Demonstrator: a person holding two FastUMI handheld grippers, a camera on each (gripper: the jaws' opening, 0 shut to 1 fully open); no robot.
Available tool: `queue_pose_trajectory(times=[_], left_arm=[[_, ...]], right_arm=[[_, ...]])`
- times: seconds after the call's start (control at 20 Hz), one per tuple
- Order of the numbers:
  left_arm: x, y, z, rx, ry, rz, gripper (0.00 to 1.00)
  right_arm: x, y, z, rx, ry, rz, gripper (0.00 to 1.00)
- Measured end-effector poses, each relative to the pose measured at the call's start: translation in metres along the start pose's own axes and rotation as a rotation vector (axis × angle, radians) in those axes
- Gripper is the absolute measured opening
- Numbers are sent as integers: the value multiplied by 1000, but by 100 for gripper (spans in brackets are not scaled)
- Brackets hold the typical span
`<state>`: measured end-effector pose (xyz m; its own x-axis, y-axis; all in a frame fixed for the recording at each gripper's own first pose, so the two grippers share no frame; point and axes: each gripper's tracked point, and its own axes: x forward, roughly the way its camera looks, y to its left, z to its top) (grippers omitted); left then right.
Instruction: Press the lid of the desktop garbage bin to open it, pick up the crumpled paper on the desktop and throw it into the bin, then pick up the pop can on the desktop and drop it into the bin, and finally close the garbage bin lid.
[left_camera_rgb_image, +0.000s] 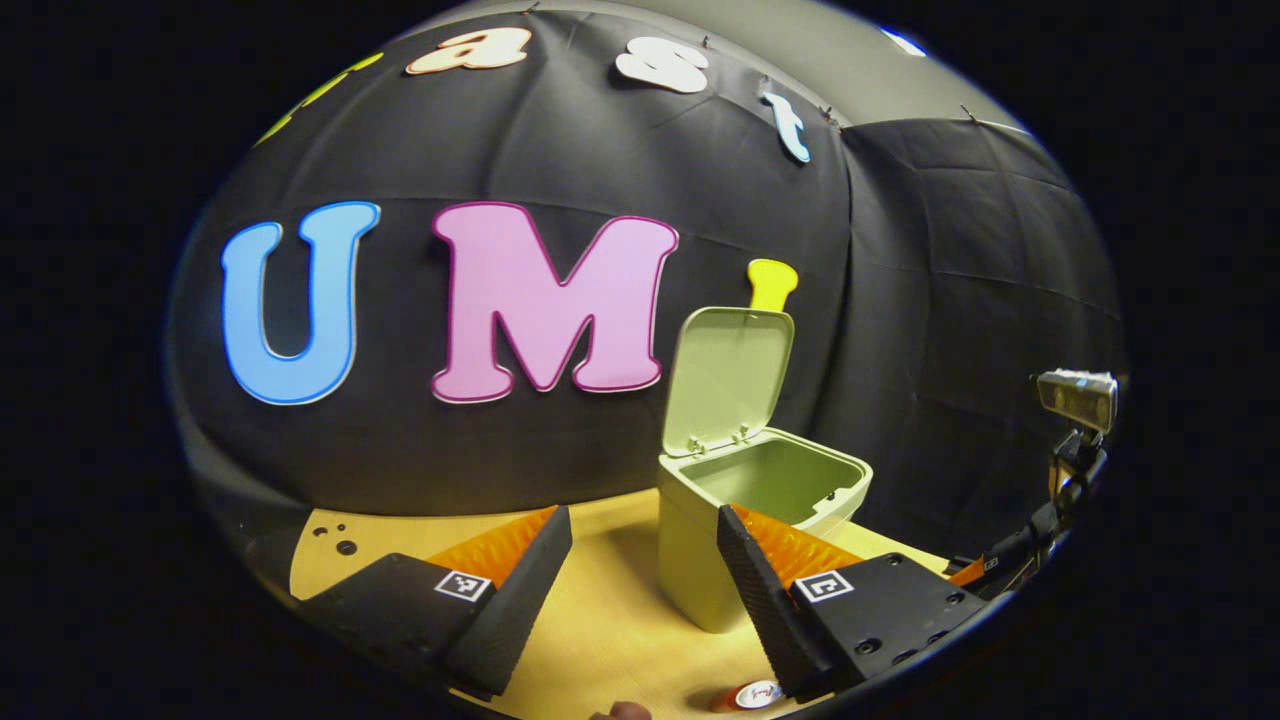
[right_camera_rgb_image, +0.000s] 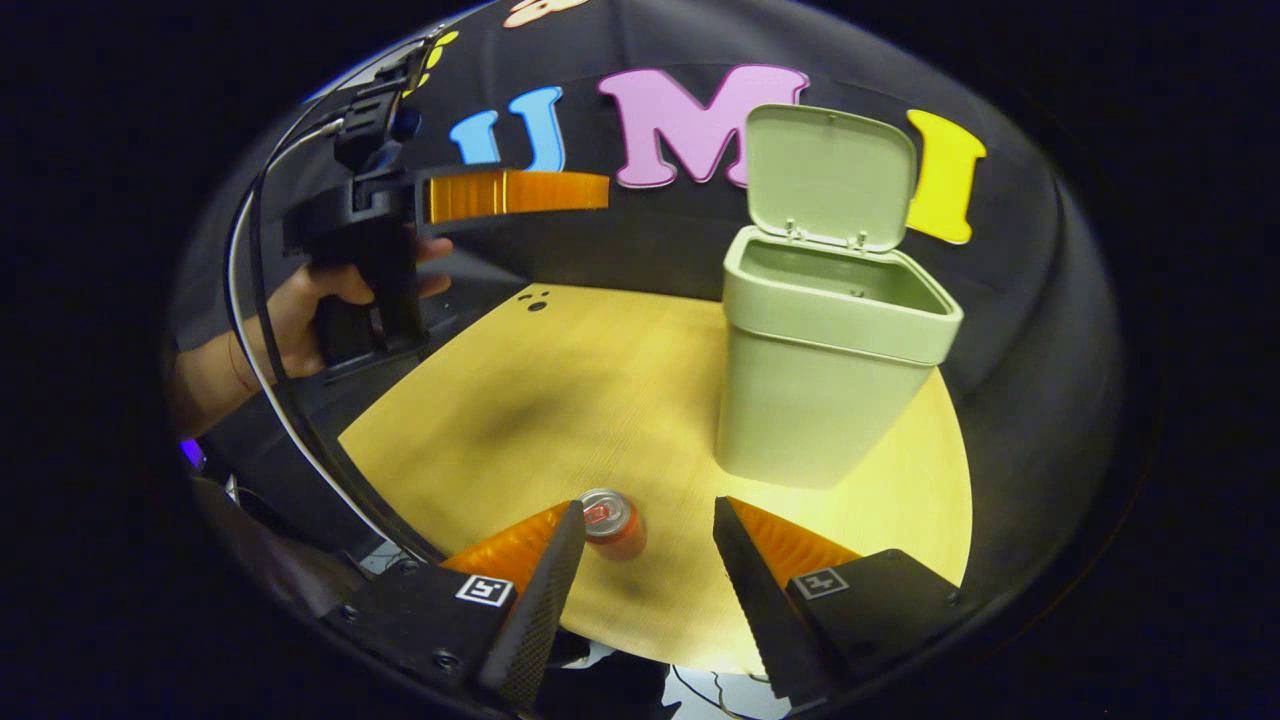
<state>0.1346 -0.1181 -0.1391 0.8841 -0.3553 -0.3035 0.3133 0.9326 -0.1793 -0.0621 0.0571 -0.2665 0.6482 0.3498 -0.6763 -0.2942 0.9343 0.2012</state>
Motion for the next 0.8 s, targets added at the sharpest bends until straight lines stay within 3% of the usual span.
queue_pose_trajectory(times=[0.4,0.8], left_arm=[[-61,37,-33,-44,44,165,95],[-103,65,-57,-75,94,287,95]], right_arm=[[45,23,-24,-88,99,97,85],[87,32,-47,-159,180,142,86]])
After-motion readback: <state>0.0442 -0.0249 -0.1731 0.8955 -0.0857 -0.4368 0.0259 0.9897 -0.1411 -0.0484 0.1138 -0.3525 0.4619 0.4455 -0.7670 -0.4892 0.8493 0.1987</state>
